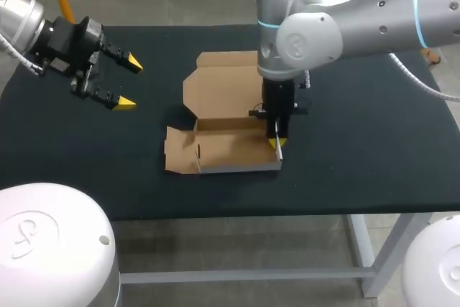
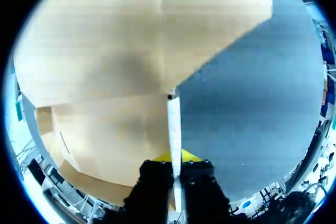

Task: Assemble the packaging by folding the flat box into shape, placing the metal phone stand inside, and closing the box properly

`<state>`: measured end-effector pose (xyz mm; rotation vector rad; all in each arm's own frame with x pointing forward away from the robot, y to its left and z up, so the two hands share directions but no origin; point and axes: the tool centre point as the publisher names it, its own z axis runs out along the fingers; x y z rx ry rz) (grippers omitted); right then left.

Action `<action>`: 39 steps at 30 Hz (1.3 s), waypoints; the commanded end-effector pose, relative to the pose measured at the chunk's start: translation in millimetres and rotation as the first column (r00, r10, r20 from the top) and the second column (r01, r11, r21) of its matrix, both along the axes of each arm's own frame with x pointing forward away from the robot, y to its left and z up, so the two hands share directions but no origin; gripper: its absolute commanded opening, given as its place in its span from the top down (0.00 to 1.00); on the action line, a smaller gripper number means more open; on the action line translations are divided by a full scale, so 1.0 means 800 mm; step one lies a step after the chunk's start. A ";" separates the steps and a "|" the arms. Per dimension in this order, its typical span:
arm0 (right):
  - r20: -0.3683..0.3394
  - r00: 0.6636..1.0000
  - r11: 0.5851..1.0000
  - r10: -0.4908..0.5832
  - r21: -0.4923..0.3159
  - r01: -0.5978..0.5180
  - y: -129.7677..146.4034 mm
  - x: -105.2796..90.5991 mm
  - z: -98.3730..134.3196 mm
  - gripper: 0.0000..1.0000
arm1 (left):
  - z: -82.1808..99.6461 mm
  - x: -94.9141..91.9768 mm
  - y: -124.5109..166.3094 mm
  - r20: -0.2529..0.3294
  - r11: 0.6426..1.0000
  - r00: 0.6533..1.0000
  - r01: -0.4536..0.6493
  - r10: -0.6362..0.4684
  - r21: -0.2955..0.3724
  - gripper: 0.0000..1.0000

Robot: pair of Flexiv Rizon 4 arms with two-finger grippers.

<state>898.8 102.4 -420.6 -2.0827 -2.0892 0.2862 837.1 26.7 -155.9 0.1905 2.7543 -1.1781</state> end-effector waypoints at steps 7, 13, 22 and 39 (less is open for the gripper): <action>0.107 0.994 1.000 -0.007 0.018 0.005 -0.001 -0.008 -0.007 0.97 | 0.001 -0.001 0.001 -0.002 1.000 1.000 0.001 -0.001 0.003 0.00; 0.147 0.989 0.999 -0.020 0.042 0.014 -0.003 -0.006 -0.009 1.00 | 0.001 -0.001 0.001 -0.002 1.000 1.000 0.001 -0.001 0.003 0.00; 0.194 0.980 0.999 -0.042 0.037 0.035 -0.001 0.000 -0.011 1.00 | 0.001 -0.001 0.001 -0.002 1.000 1.000 0.001 -0.001 0.003 0.00; 0.212 0.977 1.000 -0.018 0.013 0.015 0.000 0.009 -0.013 1.00 | 0.001 -0.001 0.001 -0.002 1.000 1.000 0.001 -0.001 0.003 0.00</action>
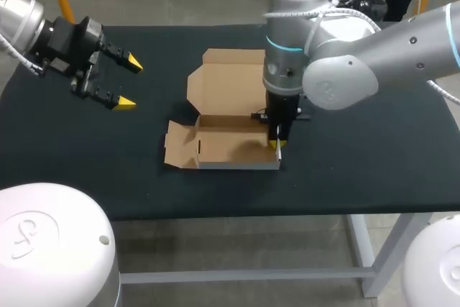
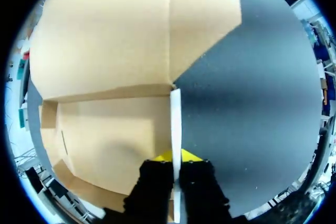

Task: Assemble the packaging by folding the flat box into shape, placing the metal phone stand inside, and closing the box properly

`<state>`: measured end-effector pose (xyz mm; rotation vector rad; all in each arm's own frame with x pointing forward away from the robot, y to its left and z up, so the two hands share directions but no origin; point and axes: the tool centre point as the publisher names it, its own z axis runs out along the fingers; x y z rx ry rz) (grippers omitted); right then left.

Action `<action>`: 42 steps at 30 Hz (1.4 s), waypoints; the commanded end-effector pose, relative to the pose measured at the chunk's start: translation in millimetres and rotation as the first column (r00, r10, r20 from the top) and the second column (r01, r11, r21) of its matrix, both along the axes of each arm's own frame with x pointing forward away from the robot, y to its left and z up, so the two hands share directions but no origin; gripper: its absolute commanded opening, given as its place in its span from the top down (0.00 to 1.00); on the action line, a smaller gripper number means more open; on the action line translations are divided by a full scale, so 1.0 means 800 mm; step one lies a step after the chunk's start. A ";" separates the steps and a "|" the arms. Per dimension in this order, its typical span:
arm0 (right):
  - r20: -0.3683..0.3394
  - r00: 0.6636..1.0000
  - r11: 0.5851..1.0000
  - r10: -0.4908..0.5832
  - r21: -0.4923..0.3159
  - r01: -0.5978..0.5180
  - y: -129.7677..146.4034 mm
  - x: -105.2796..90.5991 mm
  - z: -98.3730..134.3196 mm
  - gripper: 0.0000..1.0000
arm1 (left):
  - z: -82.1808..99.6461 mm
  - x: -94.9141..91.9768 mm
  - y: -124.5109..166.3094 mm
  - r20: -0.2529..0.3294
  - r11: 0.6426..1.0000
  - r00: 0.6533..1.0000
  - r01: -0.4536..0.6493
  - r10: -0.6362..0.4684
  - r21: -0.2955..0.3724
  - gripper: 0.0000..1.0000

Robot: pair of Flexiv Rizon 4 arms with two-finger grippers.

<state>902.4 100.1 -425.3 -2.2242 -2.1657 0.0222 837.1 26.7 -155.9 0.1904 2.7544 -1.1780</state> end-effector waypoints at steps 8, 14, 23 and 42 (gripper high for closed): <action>-0.035 0.997 0.996 0.073 -0.047 -0.075 -0.001 0.006 -0.003 1.00 | 0.001 -0.001 0.001 -0.002 1.000 1.000 0.001 -0.001 0.003 0.00; -0.045 0.995 0.991 0.094 -0.094 -0.098 -0.003 0.008 0.002 1.00 | 0.001 -0.001 0.001 -0.002 1.000 1.000 0.001 -0.001 0.003 0.00; -0.028 0.998 0.976 0.056 -0.210 -0.061 -0.006 0.012 0.002 1.00 | 0.001 -0.001 0.001 -0.002 1.000 1.000 0.001 -0.001 0.003 0.00; 0.005 1.000 0.942 0.001 -0.335 0.001 -0.006 0.013 0.006 1.00 | 0.001 -0.001 0.001 -0.002 1.000 1.000 0.001 -0.001 0.003 0.00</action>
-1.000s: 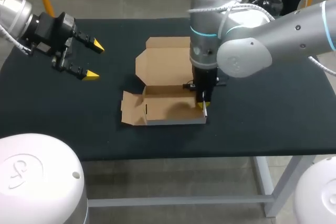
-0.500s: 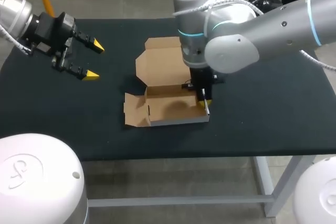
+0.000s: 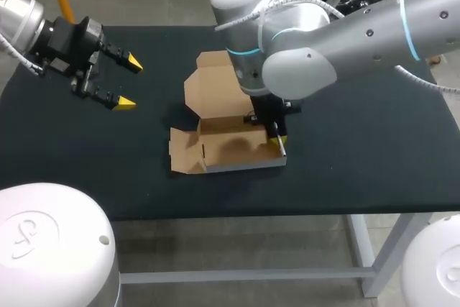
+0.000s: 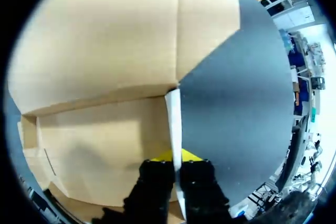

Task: Assemble the packaging by folding the flat box into shape, placing the metal phone stand inside, and closing the box properly

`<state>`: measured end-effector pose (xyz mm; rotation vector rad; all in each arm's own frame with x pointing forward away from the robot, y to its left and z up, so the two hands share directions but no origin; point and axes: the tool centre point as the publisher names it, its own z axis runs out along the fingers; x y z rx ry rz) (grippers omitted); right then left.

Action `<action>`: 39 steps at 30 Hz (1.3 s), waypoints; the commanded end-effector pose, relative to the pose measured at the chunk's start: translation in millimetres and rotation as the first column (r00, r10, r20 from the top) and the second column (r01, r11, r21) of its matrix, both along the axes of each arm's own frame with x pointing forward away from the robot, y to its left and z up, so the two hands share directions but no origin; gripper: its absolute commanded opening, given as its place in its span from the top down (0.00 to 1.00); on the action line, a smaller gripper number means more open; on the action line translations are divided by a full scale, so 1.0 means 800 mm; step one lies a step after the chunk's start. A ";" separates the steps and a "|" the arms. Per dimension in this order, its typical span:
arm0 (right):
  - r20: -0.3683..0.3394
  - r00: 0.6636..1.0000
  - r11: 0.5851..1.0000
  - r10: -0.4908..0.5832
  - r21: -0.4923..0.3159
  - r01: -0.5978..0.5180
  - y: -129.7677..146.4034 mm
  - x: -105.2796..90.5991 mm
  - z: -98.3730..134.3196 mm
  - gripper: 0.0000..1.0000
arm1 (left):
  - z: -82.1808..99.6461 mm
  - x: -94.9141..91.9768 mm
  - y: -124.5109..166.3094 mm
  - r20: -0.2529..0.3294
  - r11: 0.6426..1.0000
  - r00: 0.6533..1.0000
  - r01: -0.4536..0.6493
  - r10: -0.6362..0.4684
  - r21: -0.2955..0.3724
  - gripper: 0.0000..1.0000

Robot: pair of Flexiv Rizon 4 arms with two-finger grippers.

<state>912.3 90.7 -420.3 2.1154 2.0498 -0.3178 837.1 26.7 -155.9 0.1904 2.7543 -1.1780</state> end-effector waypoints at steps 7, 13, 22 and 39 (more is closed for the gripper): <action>0.003 0.999 0.998 0.032 0.044 -0.032 0.008 -0.005 0.005 1.00 | 0.001 -0.001 0.001 -0.002 1.000 1.000 0.001 -0.001 0.003 0.00; -0.003 0.999 0.992 0.053 0.113 -0.052 0.014 -0.009 0.005 1.00 | 0.001 -0.001 0.001 -0.002 1.000 1.000 0.001 -0.001 0.003 0.00; -0.007 0.998 0.980 0.067 0.186 -0.064 0.020 -0.014 0.005 1.00 | 0.001 -0.001 0.001 -0.002 1.000 1.000 0.001 -0.001 0.003 0.00; -0.046 0.995 0.955 0.086 0.287 -0.069 0.028 -0.020 0.004 1.00 | 0.001 -0.001 0.001 -0.002 1.000 1.000 0.001 -0.001 0.003 0.00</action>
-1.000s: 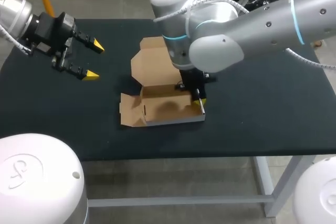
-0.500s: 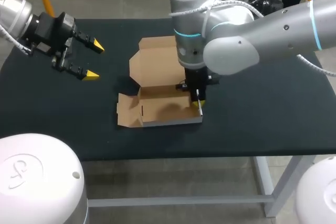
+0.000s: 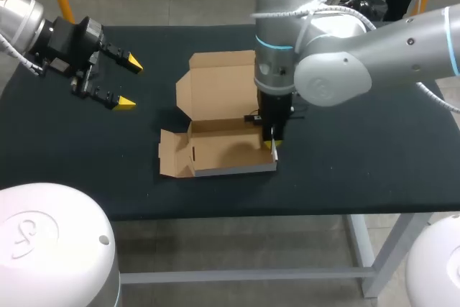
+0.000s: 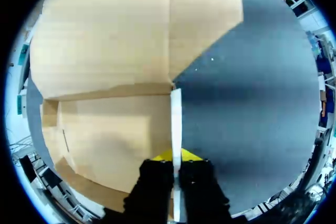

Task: Assemble the packaging by folding the flat box into shape, placing the metal phone stand inside, and closing the box properly

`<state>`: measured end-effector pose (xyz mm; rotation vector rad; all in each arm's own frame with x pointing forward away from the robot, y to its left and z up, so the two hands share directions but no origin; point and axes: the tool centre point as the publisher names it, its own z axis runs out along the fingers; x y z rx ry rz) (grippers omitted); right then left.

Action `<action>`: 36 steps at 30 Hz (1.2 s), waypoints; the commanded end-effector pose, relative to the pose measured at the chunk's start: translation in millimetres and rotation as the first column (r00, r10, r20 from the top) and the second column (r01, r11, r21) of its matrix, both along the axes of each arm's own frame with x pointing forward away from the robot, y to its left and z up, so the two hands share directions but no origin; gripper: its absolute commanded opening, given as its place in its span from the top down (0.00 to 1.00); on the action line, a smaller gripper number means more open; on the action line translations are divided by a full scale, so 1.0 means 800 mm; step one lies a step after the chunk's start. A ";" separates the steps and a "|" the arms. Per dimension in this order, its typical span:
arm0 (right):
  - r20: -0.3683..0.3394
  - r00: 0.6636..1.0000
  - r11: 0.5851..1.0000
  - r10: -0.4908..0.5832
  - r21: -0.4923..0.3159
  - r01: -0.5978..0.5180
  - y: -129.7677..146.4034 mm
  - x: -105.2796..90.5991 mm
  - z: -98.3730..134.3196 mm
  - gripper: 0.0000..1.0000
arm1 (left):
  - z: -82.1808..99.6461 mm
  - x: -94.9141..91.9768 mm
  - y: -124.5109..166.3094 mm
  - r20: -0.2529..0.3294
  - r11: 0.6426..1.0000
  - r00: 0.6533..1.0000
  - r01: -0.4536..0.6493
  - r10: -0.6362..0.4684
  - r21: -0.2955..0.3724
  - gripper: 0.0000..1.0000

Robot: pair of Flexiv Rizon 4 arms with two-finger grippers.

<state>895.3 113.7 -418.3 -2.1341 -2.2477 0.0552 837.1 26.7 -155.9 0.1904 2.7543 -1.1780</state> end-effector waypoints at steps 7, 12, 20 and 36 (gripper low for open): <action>-0.042 0.999 1.000 0.015 0.007 -0.015 -0.003 0.002 0.001 1.00 | 0.001 -0.001 0.001 -0.002 1.000 1.000 0.001 -0.001 0.003 0.00; -0.046 0.999 1.000 0.015 0.000 -0.015 -0.002 0.002 -0.001 1.00 | 0.001 -0.001 0.001 -0.002 1.000 1.000 0.001 -0.001 0.003 0.00; -0.053 0.999 1.000 0.011 0.011 -0.010 -0.005 0.001 -0.005 1.00 | 0.001 -0.001 0.001 -0.002 1.000 1.000 0.001 -0.001 0.003 0.00; -0.059 0.998 1.000 0.006 -0.008 -0.007 -0.007 0.004 -0.001 1.00 | 0.001 -0.001 0.001 -0.002 1.000 1.000 0.001 -0.001 0.003 0.00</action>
